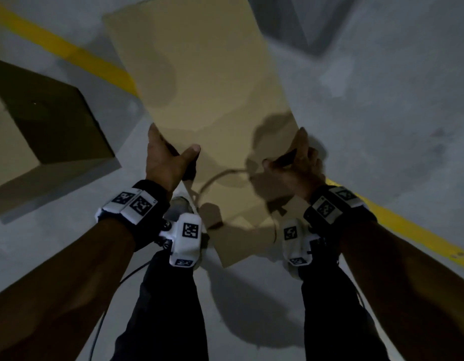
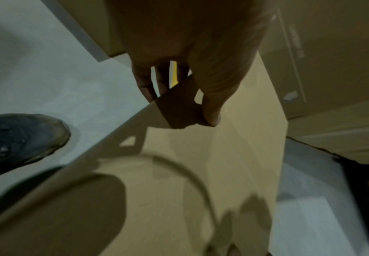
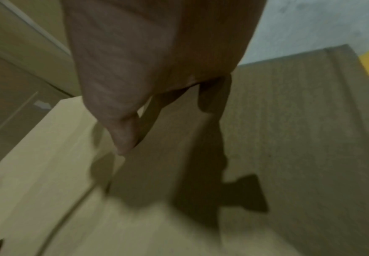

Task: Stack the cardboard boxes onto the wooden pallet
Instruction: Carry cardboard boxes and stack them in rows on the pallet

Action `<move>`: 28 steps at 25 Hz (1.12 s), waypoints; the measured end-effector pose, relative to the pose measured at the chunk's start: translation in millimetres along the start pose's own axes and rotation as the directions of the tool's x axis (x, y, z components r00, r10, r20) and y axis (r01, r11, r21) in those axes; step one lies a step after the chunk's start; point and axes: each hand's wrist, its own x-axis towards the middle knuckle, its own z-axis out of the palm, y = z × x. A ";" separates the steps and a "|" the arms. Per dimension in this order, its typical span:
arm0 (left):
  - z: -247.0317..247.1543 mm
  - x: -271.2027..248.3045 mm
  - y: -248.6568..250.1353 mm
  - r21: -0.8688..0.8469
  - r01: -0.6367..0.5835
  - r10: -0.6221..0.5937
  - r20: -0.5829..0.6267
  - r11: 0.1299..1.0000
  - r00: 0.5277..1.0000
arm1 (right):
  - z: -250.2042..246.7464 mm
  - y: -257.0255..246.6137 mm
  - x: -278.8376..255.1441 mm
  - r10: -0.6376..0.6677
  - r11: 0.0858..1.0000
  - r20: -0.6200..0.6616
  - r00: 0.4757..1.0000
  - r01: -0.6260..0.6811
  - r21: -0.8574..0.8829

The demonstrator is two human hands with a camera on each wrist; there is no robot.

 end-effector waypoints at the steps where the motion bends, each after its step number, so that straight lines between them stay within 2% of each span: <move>1: 8.0 -3.1 12.9 0.019 -0.048 0.048 0.007 0.999 0.999 | -8.5 7.4 6.2 0.007 0.999 0.013 1.000 -0.007 0.041; 5: 55.6 -9.3 59.6 0.212 -0.267 0.252 0.092 0.940 0.963 | -39.6 44.8 25.0 0.065 0.983 0.020 0.998 -0.067 0.172; 7: 78.9 -19.7 83.7 0.274 -0.341 0.322 0.112 0.899 0.940 | -58.7 60.4 33.5 0.109 0.967 0.030 0.994 -0.113 0.227; 9: 99.9 -35.0 101.6 0.298 -0.376 0.348 0.144 0.877 0.926 | -78.5 74.6 40.7 0.124 0.968 0.046 0.991 -0.131 0.212; 11: 115.6 -46.8 110.0 0.283 -0.388 0.349 0.180 0.877 0.920 | -97.4 86.6 43.2 0.069 0.975 0.069 0.995 -0.082 0.204; 14: 130.7 -46.9 107.1 0.348 -0.380 0.314 0.232 0.857 0.920 | -123.7 96.6 38.1 -0.012 0.925 0.120 0.993 -0.035 0.378; 17: 141.5 -38.8 94.2 0.478 -0.224 0.171 0.152 0.849 0.973 | -151.1 94.4 42.1 -0.059 0.858 0.117 0.991 -0.009 0.513; 18: 145.7 -38.2 92.8 0.458 -0.154 0.102 0.136 0.875 0.985 | -158.6 87.0 44.1 -0.106 0.832 0.072 0.992 0.049 0.552; 20: 161.1 -35.2 88.7 0.343 -0.089 0.018 0.204 0.935 0.979 | -170.0 85.4 53.1 -0.132 0.820 -0.062 0.989 0.145 0.553; 22: 175.5 -32.3 85.5 0.165 -0.104 0.050 0.303 0.981 0.952 | -171.7 105.5 71.0 -0.186 0.858 -0.137 0.973 0.229 0.460; 24: 189.2 -34.0 84.7 0.006 -0.124 0.115 0.331 0.992 0.937 | -174.2 104.1 67.3 -0.187 0.923 -0.165 0.968 0.230 0.308; 26: 197.4 -37.0 85.7 0.013 -0.152 0.142 0.298 0.988 0.944 | -169.8 110.9 69.5 -0.190 0.958 -0.163 0.968 0.219 0.184; 28: 195.1 -38.2 83.7 0.068 -0.180 0.157 0.258 0.981 0.953 | -156.3 113.4 62.7 -0.190 0.954 -0.148 0.971 0.218 0.205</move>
